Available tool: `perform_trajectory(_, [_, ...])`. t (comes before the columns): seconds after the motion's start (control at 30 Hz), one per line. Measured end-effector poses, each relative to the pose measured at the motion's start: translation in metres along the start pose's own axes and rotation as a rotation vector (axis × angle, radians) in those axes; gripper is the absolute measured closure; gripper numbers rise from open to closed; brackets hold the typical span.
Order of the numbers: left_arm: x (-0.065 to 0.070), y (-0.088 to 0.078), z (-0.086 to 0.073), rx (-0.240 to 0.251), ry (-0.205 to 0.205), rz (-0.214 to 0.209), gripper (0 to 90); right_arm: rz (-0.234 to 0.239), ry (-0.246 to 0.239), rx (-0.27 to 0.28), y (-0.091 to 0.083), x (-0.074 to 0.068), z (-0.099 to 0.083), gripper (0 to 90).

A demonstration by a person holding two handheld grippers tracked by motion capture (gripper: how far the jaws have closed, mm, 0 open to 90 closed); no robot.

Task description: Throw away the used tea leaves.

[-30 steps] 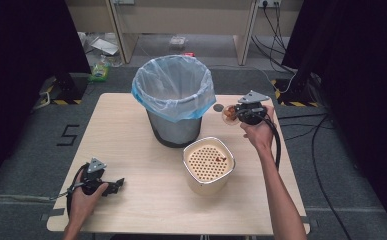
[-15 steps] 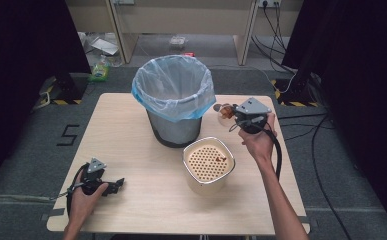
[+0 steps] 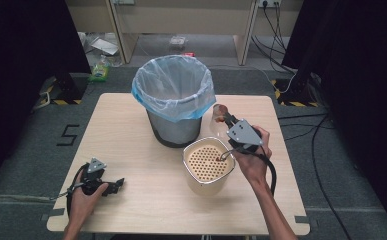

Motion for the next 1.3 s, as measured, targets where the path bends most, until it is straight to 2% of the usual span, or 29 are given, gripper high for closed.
perform_trajectory(0.07, [0.000, 0.000, 0.000, 0.000, 0.000, 0.000, 0.0, -0.020, -0.020, 0.025, -0.005, -0.003, 0.002, 86.6])
perform_trajectory(0.13, [0.000, 0.000, 0.000, 0.000, 0.000, 0.000, 0.0, -0.051, -0.062, 0.054, -0.011, -0.006, 0.005, 86.6])
perform_trajectory(0.17, [0.000, 0.000, 0.000, 0.000, 0.000, 0.000, 0.0, -0.051, -0.062, 0.054, -0.011, -0.006, 0.005, 86.6])
perform_trajectory(0.23, [0.000, 0.000, 0.000, -0.001, 0.001, 0.000, 0.0, -0.088, -0.111, 0.087, -0.017, -0.012, 0.008, 86.7])
perform_trajectory(0.27, [0.000, 0.000, 0.000, 0.000, 0.001, 0.000, 0.0, -0.101, -0.177, 0.084, -0.018, -0.020, 0.005, 86.5])
perform_trajectory(0.3, [0.000, 0.000, 0.000, 0.000, 0.000, 0.000, 0.0, -0.113, -0.220, 0.076, -0.018, -0.024, 0.003, 86.5])
perform_trajectory(0.33, [0.000, 0.000, 0.000, -0.001, 0.001, 0.000, 0.0, -0.124, -0.242, 0.076, -0.019, -0.026, 0.002, 86.6])
perform_trajectory(0.4, [0.000, 0.000, 0.000, 0.000, 0.001, 0.000, 0.0, -0.137, -0.249, 0.086, -0.023, -0.029, 0.003, 86.7])
perform_trajectory(0.43, [0.000, 0.000, 0.000, 0.000, 0.000, 0.000, 0.0, -0.173, -0.317, 0.104, -0.027, -0.033, 0.005, 86.8])
perform_trajectory(0.47, [0.000, 0.000, 0.000, 0.000, 0.000, 0.000, 0.0, -0.169, -0.336, 0.098, -0.026, -0.035, 0.004, 86.8])
perform_trajectory(0.57, [0.000, 0.000, 0.000, 0.000, 0.000, 0.000, 0.0, -0.175, -0.316, 0.128, -0.028, -0.035, 0.004, 86.7])
perform_trajectory(0.6, [0.000, 0.000, 0.000, 0.000, 0.001, 0.000, 0.0, -0.197, -0.315, 0.141, -0.029, -0.036, 0.005, 86.9])
perform_trajectory(0.67, [0.000, 0.000, 0.000, 0.000, 0.001, 0.000, 0.0, -0.205, -0.353, 0.142, -0.030, -0.041, 0.006, 86.8])
perform_trajectory(0.7, [0.000, 0.000, 0.000, 0.000, 0.001, 0.000, 0.0, -0.213, -0.361, 0.161, -0.033, -0.043, 0.008, 86.9])
perform_trajectory(0.73, [0.000, 0.000, 0.000, 0.000, 0.001, 0.000, 0.0, -0.226, -0.391, 0.173, -0.035, -0.045, 0.010, 87.0])
perform_trajectory(0.77, [0.000, 0.000, 0.000, 0.000, 0.000, 0.000, 0.0, -0.236, -0.421, 0.160, -0.034, -0.046, 0.009, 87.0])
perform_trajectory(0.8, [0.000, 0.000, 0.000, -0.001, 0.001, 0.000, 0.0, -0.241, -0.431, 0.152, -0.034, -0.047, 0.008, 87.0])
perform_trajectory(0.87, [0.000, 0.000, 0.000, 0.000, 0.001, 0.000, 0.0, -0.251, -0.418, 0.168, -0.036, -0.048, 0.009, 87.1])
perform_trajectory(0.9, [0.000, 0.000, 0.000, -0.001, 0.001, 0.000, 0.0, -0.244, -0.442, 0.157, -0.034, -0.050, 0.009, 87.1])
perform_trajectory(1.07, [0.000, 0.000, 0.000, 0.000, 0.002, 0.000, 0.0, -0.256, -0.456, 0.163, -0.033, -0.053, 0.009, 87.2])
perform_trajectory(1.17, [0.000, 0.000, 0.000, 0.000, 0.001, 0.000, 0.0, -0.266, -0.478, 0.171, -0.033, -0.056, 0.011, 87.2])
perform_trajectory(1.23, [0.000, 0.000, 0.000, 0.000, 0.001, 0.000, 0.0, -0.292, -0.481, 0.208, -0.037, -0.056, 0.016, 87.3])
perform_trajectory(1.3, [0.000, 0.000, 0.000, 0.000, 0.001, 0.000, 0.0, -0.291, -0.490, 0.202, -0.036, -0.057, 0.017, 87.3])
Point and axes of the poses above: each handheld gripper's, and its own axes: y roughly forward along the jaws, z roughly out of its top, x roughly to its right, the point moved 6 cm from there along y, roughly forward along the jaws, and after that the axes turned 7 degrees about -y, right-handed, at the moved point
